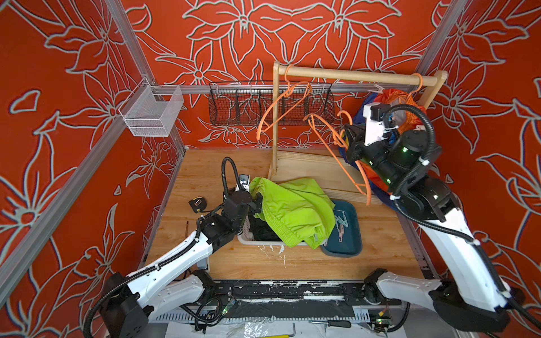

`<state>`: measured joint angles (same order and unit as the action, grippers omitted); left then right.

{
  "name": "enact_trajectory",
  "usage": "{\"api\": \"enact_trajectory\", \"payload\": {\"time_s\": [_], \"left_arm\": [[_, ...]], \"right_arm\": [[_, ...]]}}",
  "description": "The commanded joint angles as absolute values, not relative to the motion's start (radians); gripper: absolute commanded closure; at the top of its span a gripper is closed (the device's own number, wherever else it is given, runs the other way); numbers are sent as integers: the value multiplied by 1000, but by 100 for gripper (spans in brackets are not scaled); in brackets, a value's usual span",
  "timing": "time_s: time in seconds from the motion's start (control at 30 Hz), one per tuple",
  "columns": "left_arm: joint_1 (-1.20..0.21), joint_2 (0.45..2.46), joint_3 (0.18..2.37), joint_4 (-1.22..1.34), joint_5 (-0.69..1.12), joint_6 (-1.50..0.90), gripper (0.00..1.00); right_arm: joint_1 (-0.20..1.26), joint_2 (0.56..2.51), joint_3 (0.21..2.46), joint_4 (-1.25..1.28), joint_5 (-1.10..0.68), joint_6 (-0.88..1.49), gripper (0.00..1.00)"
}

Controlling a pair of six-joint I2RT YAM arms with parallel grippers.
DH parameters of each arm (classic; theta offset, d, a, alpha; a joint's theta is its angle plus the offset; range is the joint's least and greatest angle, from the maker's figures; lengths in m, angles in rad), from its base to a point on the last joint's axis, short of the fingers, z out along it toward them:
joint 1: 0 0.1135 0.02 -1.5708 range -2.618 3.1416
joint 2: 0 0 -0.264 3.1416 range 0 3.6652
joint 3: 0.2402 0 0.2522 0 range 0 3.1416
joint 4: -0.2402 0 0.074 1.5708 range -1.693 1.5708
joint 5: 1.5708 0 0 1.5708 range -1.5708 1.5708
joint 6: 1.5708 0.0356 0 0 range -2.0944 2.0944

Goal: Remove the clothespins securing shorts to the hanger
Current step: Remove the shorts from the hanger, then place the hanger on the clothesline.

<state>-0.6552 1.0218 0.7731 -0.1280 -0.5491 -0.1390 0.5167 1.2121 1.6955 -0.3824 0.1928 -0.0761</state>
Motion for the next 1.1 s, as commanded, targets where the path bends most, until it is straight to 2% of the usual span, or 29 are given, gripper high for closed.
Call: {"api": "enact_trajectory", "payload": {"time_s": [0.0,0.27,0.63,1.07], "left_arm": [[-652,1017,769,-116,-536,-181,3],[-652,961,716,-94,-535,-191,3],[-652,942,699,-86,-543,-176,3],[-652,930,663,-66,-555,-183,3]], "right_arm": [[480,1277,1778,-305,273,-154,100],[402,1424,1960,-268,258,-173,100],[311,1627,2154,-261,148,-101,100],[281,1945,2621,-392,45,-25,100]]}}
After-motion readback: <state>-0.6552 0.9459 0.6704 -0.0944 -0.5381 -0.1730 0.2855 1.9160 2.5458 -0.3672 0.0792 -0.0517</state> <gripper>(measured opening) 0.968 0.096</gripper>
